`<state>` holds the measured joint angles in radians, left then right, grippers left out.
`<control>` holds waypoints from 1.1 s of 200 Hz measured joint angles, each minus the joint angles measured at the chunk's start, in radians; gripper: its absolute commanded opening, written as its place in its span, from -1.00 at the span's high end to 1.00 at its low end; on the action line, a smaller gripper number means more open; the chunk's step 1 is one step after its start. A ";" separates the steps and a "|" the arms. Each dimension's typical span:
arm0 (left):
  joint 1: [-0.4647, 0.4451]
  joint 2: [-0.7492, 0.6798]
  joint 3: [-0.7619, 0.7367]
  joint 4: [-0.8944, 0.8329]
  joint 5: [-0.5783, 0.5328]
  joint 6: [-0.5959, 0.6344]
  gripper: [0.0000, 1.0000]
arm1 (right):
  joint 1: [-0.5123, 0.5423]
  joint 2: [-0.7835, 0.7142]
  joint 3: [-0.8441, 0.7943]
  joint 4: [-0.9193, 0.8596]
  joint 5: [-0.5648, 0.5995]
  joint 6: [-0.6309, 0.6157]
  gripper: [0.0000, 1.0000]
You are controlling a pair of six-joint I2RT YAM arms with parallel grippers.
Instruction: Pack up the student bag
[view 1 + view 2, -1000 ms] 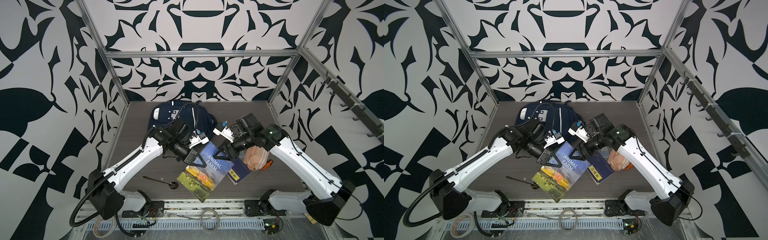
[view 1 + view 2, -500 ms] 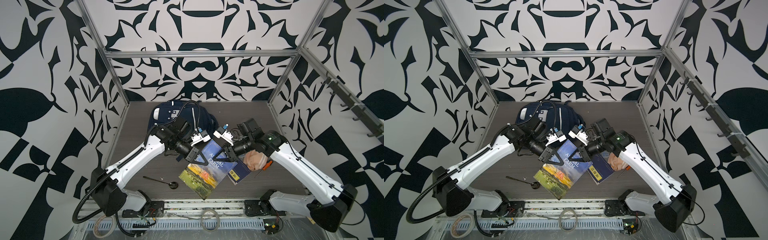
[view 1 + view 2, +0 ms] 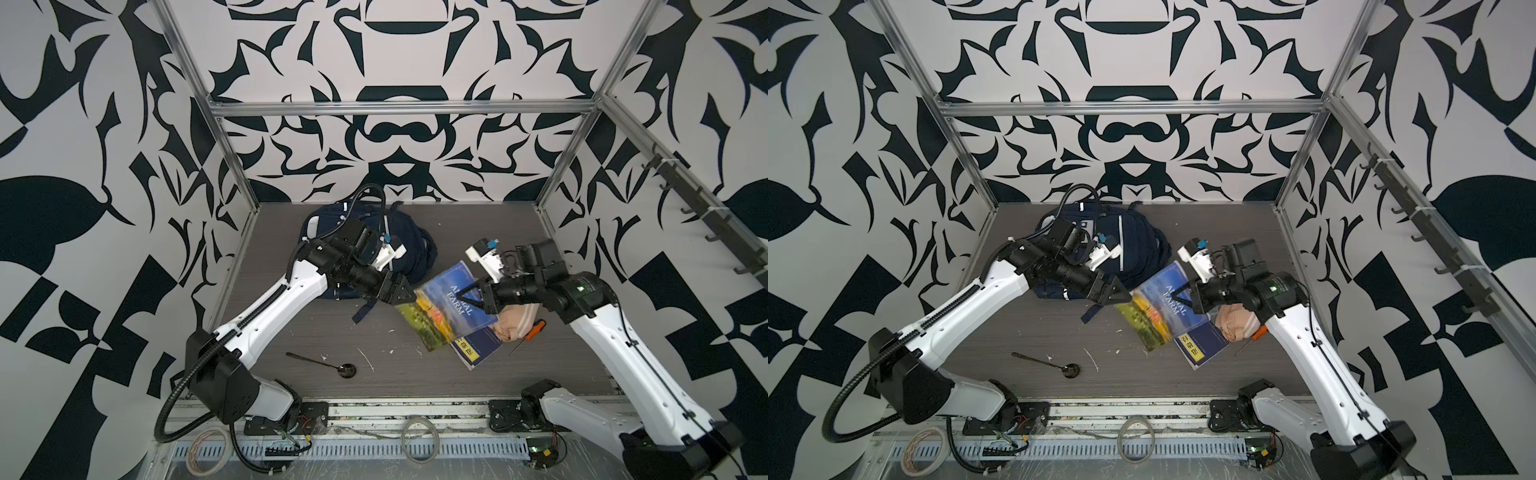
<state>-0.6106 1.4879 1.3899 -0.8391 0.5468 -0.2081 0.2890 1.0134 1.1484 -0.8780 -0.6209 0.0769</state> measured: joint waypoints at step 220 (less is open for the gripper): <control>-0.089 1.036 0.959 -0.036 -0.961 -0.223 -0.43 | -0.074 -0.099 -0.041 0.061 0.644 0.344 1.00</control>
<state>-0.6991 2.5244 2.3486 -0.8753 -0.4137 -0.4309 0.2153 0.9146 1.1072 -0.8169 0.0227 0.4210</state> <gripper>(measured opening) 0.750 0.111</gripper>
